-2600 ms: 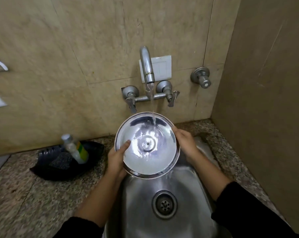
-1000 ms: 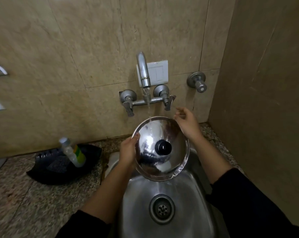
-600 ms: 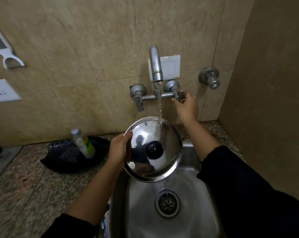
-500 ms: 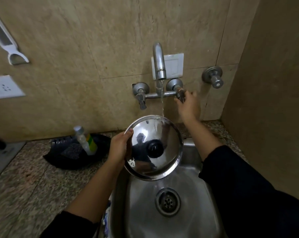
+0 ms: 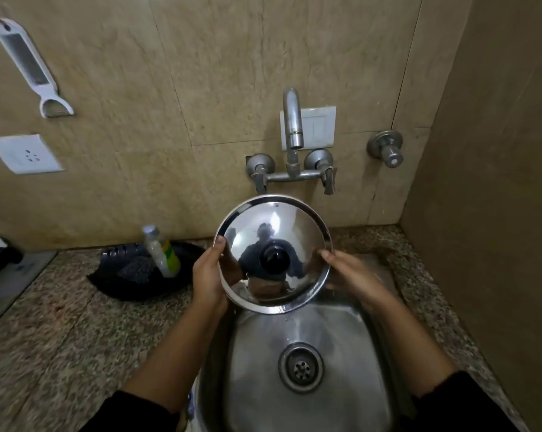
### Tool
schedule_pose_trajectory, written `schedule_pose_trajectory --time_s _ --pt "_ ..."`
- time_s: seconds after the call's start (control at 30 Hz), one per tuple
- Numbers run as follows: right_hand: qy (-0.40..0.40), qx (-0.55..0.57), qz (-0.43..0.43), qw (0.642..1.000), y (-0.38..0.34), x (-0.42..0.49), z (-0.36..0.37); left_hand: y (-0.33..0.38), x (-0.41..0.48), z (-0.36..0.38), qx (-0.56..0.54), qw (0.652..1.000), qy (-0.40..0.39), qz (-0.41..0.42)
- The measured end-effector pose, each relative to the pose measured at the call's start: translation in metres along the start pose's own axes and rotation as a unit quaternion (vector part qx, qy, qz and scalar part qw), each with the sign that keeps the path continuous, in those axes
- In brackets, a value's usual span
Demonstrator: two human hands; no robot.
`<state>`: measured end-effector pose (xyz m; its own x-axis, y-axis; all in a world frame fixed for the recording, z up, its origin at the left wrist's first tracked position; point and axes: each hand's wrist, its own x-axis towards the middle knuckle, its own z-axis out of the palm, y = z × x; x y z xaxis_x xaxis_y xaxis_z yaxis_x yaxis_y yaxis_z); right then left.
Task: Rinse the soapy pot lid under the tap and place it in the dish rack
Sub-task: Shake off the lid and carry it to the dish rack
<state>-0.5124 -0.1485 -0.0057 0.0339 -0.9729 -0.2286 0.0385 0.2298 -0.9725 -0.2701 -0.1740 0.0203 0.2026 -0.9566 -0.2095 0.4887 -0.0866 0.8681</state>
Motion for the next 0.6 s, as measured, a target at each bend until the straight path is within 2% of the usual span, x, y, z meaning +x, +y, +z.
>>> schedule_pose_trajectory --time_s 0.1,0.17,0.23,0.3,0.4,0.53,0.6 --pt "0.008 0.041 -0.063 0.997 0.006 -0.013 0.003 -0.01 -0.013 0.0 -0.075 0.996 -0.01 -0.051" --pt "0.025 0.051 -0.103 0.993 -0.001 -0.019 0.006 -0.018 -0.019 -0.001 -0.086 0.993 -0.014 -0.074" --pt "0.032 0.035 -0.134 0.99 -0.009 -0.026 0.01 -0.023 -0.025 -0.002 -0.038 0.995 0.0 -0.088" --pt "0.048 0.011 -0.17 0.984 -0.016 -0.034 0.014 -0.029 -0.029 -0.006 0.056 0.994 0.008 -0.094" --pt "0.073 -0.081 -0.231 0.967 -0.027 -0.047 0.02 -0.032 -0.032 -0.009 0.17 0.982 -0.021 -0.08" --pt "0.094 -0.281 -0.304 0.905 -0.033 -0.052 0.028 -0.027 -0.036 -0.016 0.243 0.966 -0.042 -0.078" --pt "0.112 -0.32 -0.316 0.886 -0.034 -0.053 0.033 -0.025 -0.035 -0.022 0.263 0.961 -0.045 -0.072"
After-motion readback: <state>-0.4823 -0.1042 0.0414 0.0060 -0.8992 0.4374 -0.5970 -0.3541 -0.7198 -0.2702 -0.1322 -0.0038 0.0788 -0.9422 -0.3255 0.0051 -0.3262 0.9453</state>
